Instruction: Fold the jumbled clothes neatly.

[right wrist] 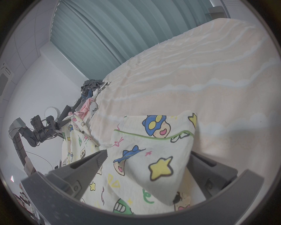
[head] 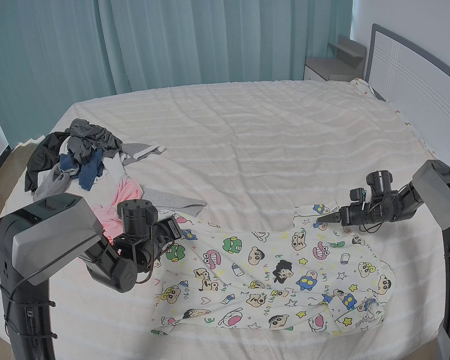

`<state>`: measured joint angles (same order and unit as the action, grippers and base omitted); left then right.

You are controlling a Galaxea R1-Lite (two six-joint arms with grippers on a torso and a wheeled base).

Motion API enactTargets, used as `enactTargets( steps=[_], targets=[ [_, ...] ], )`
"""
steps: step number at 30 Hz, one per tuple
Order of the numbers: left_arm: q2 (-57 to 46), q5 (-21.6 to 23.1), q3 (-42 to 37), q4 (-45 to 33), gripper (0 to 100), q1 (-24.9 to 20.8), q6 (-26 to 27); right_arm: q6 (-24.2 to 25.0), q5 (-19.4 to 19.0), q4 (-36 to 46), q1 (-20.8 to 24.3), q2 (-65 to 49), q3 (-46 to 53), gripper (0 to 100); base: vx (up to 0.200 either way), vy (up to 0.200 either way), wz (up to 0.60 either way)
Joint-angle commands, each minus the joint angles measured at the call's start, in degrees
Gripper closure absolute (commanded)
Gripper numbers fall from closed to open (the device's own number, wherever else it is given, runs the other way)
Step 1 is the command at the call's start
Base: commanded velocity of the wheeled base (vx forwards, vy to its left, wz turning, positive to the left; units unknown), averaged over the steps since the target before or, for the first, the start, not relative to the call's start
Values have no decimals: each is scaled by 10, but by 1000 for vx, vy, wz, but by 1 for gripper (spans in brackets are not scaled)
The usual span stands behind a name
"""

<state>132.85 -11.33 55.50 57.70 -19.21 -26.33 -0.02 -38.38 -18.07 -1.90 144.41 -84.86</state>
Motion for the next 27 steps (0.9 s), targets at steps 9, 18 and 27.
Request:
enactTargets(
  steps=[9, 18, 27],
  targets=[
    [1, 0, 0, 2, 100, 1, 3, 1, 9, -6, -6, 17, -28, 100, 0, 0, 0],
    [0, 0, -1, 22, 100, 1, 17, 13, 6, -48, -21, -24, 18, 100, 0, 0, 0],
    [-7, 1, -39, 44, 100, 0, 21, 65, -20, -123, -23, -65, 80, 100, 0, 0, 0]
  ],
)
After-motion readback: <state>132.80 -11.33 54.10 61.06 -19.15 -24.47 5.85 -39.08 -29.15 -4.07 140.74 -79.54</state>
